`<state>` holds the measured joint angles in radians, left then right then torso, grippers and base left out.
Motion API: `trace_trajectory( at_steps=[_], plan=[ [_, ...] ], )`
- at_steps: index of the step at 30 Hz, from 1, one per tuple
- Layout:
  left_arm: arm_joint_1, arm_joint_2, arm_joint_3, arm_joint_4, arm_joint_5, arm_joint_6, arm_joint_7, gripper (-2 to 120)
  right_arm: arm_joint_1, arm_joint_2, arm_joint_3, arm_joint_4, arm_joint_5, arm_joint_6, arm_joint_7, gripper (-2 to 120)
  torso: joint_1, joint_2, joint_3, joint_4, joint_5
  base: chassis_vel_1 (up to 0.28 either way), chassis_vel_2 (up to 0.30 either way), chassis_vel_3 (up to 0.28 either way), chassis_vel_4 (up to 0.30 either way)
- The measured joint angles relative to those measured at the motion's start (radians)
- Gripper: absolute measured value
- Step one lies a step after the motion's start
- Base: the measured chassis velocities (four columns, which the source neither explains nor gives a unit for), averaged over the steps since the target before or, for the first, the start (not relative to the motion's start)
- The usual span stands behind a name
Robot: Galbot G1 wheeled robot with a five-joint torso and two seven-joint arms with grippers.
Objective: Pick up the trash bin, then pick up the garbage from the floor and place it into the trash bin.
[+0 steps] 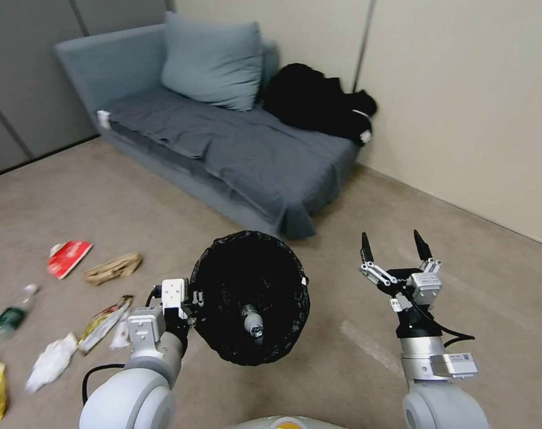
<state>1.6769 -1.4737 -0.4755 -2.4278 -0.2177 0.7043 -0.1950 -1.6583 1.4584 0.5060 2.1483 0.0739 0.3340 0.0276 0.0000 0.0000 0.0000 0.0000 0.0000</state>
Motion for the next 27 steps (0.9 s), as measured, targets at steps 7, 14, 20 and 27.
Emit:
trace_trajectory(
  at_steps=[7, 14, 20, 27],
  plan=[
    [0.004, 0.0, 0.0, -0.004, 0.004, 0.0, 0.0, 0, 0.011, -0.003, 0.0, -0.001, -0.002, -0.015, 0.003, 100, 0.0, 0.0, 0.0, 0.0, 0.0, 0.133, 0.123, 0.124, 0.126],
    [0.013, -0.003, 0.001, -0.007, 0.009, -0.001, 0.001, 0, 0.019, -0.004, -0.003, 0.0, -0.007, -0.018, 0.001, 100, 0.0, 0.0, 0.0, 0.0, 0.0, 0.118, 0.116, 0.122, 0.122],
    [0.017, -0.003, 0.0, -0.011, 0.01, -0.002, 0.001, 0, 0.024, -0.007, -0.003, -0.001, -0.009, -0.022, -0.001, 99, 0.0, 0.0, 0.0, 0.0001, -0.0001, 0.128, 0.123, 0.131, 0.135],
    [0.022, -0.003, -0.002, -0.016, 0.01, -0.002, 0.003, 0, 0.028, -0.013, -0.004, 0.003, -0.008, -0.032, -0.009, 99, 0.0, 0.0, 0.0, -0.0001, 0.0, 0.115, 0.12, 0.116, 0.13]
  ],
)
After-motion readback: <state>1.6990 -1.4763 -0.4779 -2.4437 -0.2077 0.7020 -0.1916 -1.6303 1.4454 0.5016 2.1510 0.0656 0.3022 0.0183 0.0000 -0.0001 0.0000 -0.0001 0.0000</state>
